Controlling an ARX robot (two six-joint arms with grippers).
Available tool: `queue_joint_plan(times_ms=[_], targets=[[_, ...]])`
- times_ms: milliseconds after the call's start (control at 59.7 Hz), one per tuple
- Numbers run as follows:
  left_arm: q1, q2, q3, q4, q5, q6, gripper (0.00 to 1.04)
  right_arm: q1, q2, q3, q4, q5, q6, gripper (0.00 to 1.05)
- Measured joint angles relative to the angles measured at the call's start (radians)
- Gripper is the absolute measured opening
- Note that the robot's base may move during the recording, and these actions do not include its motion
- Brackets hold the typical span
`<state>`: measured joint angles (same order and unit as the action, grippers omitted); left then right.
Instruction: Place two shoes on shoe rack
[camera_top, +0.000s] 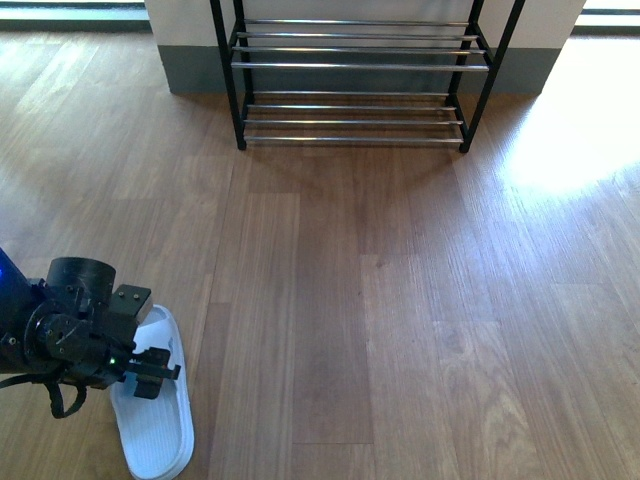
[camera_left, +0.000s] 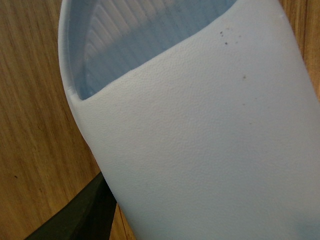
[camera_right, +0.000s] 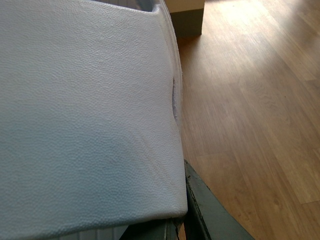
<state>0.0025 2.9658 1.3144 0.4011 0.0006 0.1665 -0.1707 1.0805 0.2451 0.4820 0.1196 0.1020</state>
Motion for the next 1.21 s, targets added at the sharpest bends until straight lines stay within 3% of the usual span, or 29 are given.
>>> queue_joint_plan(times_ms=[536,871,1206], targets=[[0.015,-0.007,0.000,0.120,-0.023,0.028,0.35,0.000,0.000,0.000,0.000,0.000,0.000,0.01],[0.026,-0.072,-0.064,0.243,-0.035,0.108,0.01,0.000,0.000,0.000,0.000,0.000,0.000,0.01],[0.003,-0.411,-0.423,0.367,-0.080,0.217,0.02,0.000,0.000,0.000,0.000,0.000,0.000,0.01]])
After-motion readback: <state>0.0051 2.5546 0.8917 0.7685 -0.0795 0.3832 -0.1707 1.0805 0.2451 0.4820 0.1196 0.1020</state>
